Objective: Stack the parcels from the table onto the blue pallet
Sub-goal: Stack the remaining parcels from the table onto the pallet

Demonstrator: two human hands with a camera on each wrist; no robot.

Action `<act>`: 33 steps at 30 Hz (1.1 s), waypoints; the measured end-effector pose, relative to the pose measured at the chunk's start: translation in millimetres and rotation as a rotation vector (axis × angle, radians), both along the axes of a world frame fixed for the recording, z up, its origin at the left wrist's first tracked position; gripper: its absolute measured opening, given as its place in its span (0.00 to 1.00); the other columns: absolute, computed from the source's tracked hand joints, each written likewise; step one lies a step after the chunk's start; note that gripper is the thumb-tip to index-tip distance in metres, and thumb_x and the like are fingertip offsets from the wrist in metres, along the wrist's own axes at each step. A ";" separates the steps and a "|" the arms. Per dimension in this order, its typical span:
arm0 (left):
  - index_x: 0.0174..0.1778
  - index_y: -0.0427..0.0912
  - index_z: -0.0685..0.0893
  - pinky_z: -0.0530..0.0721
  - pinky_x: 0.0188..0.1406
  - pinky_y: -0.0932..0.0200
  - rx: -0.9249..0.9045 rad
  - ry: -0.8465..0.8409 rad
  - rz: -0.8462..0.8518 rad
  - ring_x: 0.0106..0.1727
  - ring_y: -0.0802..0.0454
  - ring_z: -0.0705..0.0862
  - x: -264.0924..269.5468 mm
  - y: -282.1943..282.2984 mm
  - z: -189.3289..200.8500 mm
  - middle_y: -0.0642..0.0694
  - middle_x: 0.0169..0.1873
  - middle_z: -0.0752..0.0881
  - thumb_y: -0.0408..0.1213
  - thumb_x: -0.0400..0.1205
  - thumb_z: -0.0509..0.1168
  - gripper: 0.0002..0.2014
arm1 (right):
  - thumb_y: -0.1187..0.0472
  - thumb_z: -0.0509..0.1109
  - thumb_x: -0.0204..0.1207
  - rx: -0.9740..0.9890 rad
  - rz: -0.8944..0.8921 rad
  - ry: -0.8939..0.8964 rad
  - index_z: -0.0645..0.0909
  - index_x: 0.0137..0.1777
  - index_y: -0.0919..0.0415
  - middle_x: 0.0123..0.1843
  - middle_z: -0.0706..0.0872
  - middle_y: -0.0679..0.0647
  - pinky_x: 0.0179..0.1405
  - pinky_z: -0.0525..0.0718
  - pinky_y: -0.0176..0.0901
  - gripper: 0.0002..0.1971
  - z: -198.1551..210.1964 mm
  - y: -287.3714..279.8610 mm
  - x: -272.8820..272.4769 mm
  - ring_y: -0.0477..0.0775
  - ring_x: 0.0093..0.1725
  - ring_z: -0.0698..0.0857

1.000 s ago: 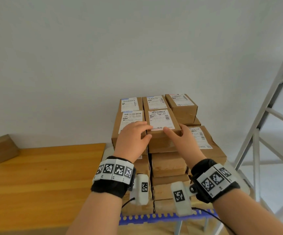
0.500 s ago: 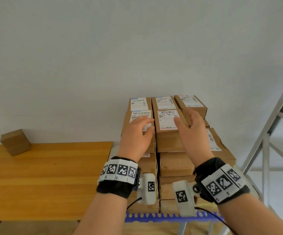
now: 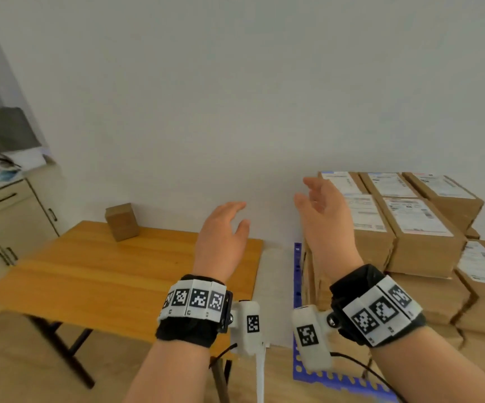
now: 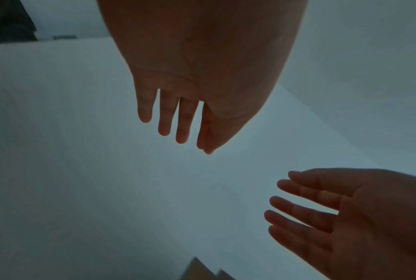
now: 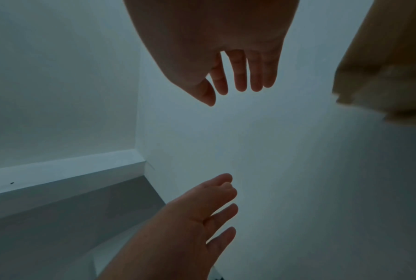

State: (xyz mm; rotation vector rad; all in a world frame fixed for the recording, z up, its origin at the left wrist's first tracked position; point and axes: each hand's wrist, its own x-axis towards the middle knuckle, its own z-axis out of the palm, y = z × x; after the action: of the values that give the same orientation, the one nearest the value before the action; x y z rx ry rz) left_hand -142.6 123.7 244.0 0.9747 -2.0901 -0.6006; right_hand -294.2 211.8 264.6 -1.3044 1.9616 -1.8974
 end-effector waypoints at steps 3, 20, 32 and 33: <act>0.77 0.52 0.74 0.65 0.72 0.65 0.032 -0.029 0.083 0.76 0.60 0.70 59.3 -26.9 -6.3 0.56 0.75 0.74 0.43 0.87 0.59 0.20 | 0.54 0.65 0.84 0.046 0.078 -0.003 0.74 0.74 0.48 0.70 0.77 0.45 0.65 0.74 0.40 0.18 -9.1 -38.7 52.0 0.42 0.68 0.75; 0.78 0.55 0.71 0.69 0.67 0.61 0.248 -0.111 0.342 0.76 0.57 0.70 299.9 -137.9 -63.1 0.55 0.77 0.71 0.46 0.88 0.59 0.21 | 0.52 0.65 0.85 0.386 0.347 -0.110 0.71 0.77 0.47 0.73 0.74 0.46 0.60 0.80 0.45 0.21 -93.5 -197.0 261.6 0.45 0.66 0.76; 0.76 0.58 0.72 0.74 0.67 0.59 0.359 -0.116 0.424 0.72 0.55 0.75 339.3 -268.0 -94.3 0.57 0.75 0.72 0.47 0.87 0.59 0.19 | 0.53 0.66 0.85 0.471 0.419 -0.152 0.71 0.77 0.50 0.73 0.76 0.47 0.55 0.74 0.41 0.22 -129.9 -356.2 289.9 0.46 0.65 0.76; 0.76 0.58 0.72 0.71 0.64 0.62 0.364 -0.139 0.429 0.73 0.57 0.73 343.7 -280.4 -95.3 0.57 0.76 0.72 0.47 0.87 0.59 0.19 | 0.53 0.66 0.85 0.489 0.423 -0.172 0.71 0.77 0.50 0.73 0.76 0.47 0.55 0.74 0.41 0.22 -134.5 -370.5 291.4 0.47 0.65 0.76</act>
State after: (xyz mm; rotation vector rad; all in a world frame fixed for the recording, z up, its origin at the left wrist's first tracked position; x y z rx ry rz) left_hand 201.2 -156.7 148.7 1.6595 -1.8324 -0.7140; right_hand -2.8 -158.7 130.1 -1.2322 1.7351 -1.1968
